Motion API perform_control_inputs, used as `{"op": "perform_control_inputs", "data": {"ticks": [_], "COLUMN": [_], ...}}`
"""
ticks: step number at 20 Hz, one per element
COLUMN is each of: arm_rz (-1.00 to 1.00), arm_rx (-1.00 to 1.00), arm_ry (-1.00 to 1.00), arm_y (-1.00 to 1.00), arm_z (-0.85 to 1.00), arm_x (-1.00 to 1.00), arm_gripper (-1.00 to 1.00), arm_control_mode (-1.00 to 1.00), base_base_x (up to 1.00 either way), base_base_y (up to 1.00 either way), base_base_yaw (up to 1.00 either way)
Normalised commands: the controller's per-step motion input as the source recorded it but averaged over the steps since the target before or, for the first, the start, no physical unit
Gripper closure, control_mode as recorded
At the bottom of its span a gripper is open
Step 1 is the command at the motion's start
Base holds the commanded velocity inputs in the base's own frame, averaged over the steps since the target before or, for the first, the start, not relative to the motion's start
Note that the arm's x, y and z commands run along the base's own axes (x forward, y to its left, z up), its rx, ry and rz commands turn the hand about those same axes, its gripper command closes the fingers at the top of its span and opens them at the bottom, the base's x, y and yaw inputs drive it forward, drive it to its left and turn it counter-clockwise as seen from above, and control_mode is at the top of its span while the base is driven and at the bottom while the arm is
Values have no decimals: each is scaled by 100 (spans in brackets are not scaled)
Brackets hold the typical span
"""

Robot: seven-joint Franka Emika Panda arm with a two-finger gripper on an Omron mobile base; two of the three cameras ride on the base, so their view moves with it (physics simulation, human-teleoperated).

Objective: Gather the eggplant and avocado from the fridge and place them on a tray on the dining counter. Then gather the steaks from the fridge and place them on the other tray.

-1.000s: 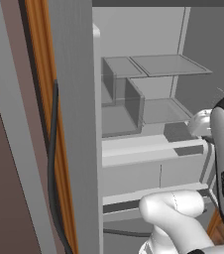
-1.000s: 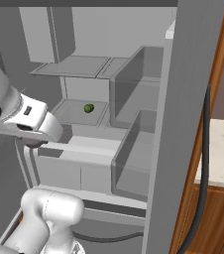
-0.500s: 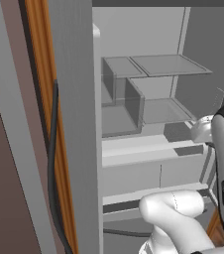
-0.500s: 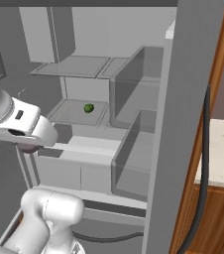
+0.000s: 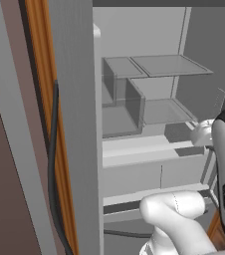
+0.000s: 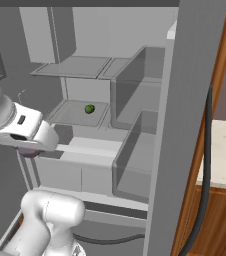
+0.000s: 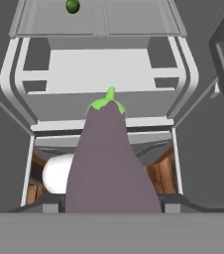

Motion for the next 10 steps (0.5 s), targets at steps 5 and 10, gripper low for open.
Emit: {"op": "perform_control_inputs", "data": {"ticks": [5,10], "arm_rz": [2,0], "arm_rx": [2,0], "arm_ry": [0,0], "arm_y": [0,0], "arm_z": [-11,-1], "arm_x": [0,-5], "arm_gripper": [100,100], "arm_control_mode": [-100,100], "base_base_x": [0,-42], "base_base_y": [0,0], "base_base_yaw": [0,0]}}
